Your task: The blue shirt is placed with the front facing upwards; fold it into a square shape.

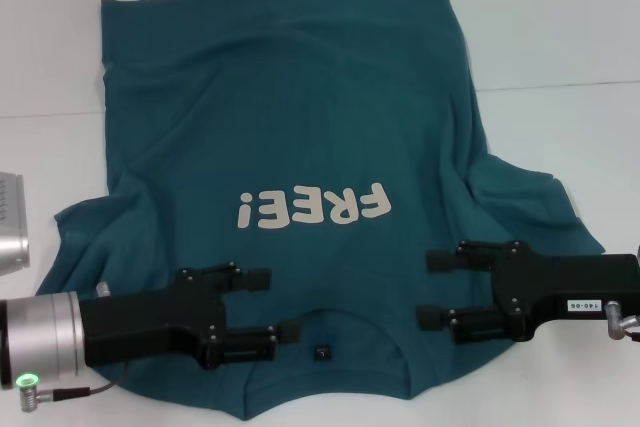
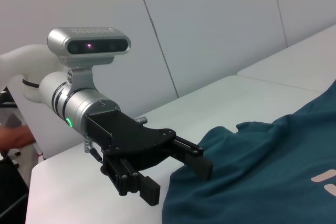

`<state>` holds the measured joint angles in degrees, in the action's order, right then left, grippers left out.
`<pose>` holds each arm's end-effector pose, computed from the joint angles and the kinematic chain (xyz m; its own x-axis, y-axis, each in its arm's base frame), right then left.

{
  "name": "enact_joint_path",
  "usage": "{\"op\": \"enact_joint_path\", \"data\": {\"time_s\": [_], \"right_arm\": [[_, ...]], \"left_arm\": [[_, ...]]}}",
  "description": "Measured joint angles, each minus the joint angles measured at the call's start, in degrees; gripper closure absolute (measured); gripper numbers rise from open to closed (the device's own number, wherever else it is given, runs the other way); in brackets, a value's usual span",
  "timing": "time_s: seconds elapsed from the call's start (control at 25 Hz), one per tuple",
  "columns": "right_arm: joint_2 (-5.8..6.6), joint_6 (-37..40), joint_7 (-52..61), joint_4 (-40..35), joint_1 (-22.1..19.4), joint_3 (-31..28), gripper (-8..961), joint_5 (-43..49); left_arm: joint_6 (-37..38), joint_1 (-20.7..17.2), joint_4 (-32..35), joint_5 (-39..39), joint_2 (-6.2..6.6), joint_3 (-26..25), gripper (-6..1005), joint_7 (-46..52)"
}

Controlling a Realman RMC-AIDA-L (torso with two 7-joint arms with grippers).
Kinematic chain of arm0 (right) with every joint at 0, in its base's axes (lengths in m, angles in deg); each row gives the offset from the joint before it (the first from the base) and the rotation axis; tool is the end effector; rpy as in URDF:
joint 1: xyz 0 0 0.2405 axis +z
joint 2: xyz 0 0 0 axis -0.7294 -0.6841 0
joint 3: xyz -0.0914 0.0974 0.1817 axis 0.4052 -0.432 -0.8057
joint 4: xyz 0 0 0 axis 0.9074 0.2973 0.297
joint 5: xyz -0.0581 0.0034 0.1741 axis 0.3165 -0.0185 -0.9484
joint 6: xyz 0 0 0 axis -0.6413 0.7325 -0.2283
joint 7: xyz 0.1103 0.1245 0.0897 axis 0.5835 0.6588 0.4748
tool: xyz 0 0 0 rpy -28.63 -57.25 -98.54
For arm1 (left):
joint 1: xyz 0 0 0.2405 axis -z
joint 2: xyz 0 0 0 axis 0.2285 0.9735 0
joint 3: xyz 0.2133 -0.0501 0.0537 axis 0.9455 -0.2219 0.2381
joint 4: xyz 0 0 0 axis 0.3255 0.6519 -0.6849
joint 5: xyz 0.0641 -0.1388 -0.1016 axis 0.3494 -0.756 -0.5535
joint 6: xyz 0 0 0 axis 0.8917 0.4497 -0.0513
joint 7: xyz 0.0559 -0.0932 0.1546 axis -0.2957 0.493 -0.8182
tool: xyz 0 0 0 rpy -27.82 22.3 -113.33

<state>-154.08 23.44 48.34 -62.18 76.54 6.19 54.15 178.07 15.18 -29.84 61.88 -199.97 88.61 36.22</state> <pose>0.2085 0.2870 -0.0193 0.7703 -0.3956 -0.5002 -0.4673 -0.8839 -0.0205 -0.1891 0.2888 -0.0571 0.7690 0.3760 0.5170 0.4620 -0.8859 -0.0429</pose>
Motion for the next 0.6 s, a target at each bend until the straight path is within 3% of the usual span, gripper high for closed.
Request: {"op": "enact_joint_path", "data": {"time_s": [0.6], "right_arm": [[0.00, -0.02, 0.00, 0.00, -0.11, 0.02, 41, 0.00]], "left_arm": [[0.00, 0.00, 0.00, -0.19, 0.00, 0.00, 177, 0.02]]}}
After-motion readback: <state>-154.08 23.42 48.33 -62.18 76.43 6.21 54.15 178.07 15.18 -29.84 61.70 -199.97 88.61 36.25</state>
